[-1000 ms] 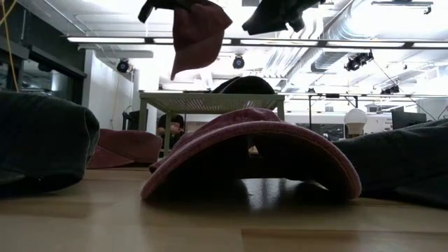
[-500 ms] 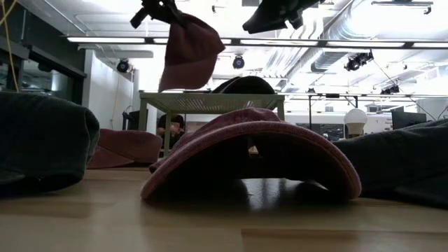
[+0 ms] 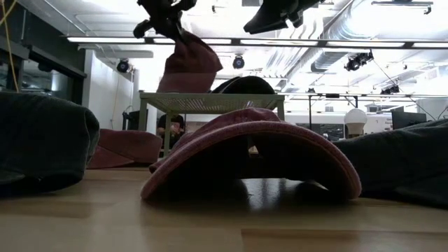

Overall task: Pick & Place hat
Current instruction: Put the right red cap on the shelf

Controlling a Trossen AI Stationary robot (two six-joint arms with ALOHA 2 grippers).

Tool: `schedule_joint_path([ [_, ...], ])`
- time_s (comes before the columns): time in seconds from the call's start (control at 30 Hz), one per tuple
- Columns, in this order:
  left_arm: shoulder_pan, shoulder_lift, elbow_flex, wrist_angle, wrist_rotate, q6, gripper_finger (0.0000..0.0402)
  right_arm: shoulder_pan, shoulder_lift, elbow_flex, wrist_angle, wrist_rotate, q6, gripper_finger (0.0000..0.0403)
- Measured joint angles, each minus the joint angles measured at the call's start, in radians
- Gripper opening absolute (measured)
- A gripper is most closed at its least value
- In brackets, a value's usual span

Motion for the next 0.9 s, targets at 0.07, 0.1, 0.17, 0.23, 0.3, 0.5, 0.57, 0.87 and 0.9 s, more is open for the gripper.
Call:
schedule_joint_path([
  [0.07, 0.014, 0.003, 0.000, 0.000, -0.004, -0.005, 0.0003, 0.000, 0.000, 0.000, 0.000, 0.000, 0.001, 0.0145],
  [0.1, 0.020, 0.003, 0.000, -0.003, -0.007, -0.009, 0.0003, 0.000, 0.000, 0.000, 0.000, 0.000, 0.004, 0.0145],
  [0.17, 0.029, 0.014, 0.001, 0.004, -0.017, -0.025, 0.0004, 0.000, 0.000, 0.000, 0.000, 0.000, 0.005, 0.0145],
  [0.23, 0.041, 0.025, 0.000, 0.000, -0.019, -0.027, 0.0006, 0.000, 0.000, 0.000, 0.000, 0.000, 0.007, 0.0145],
  [0.3, 0.051, 0.041, 0.000, 0.018, -0.015, -0.034, 0.0006, 0.000, 0.000, 0.000, 0.000, 0.001, 0.015, 0.0145],
  [0.5, 0.052, 0.104, 0.000, 0.061, -0.002, -0.048, 0.0008, 0.000, 0.000, 0.000, -0.002, 0.001, 0.035, 0.0145],
  [0.57, 0.052, 0.119, 0.000, 0.081, -0.001, -0.048, 0.0009, 0.000, 0.000, 0.000, -0.005, 0.002, 0.035, 0.0145],
  [0.87, 0.112, 0.142, 0.000, 0.106, 0.083, -0.037, 0.0011, 0.000, 0.000, 0.000, -0.043, 0.002, 0.072, 0.0145],
  [0.9, 0.112, 0.141, 0.000, 0.109, 0.100, -0.023, 0.0011, 0.000, 0.000, 0.000, -0.049, 0.003, 0.076, 0.0145],
])
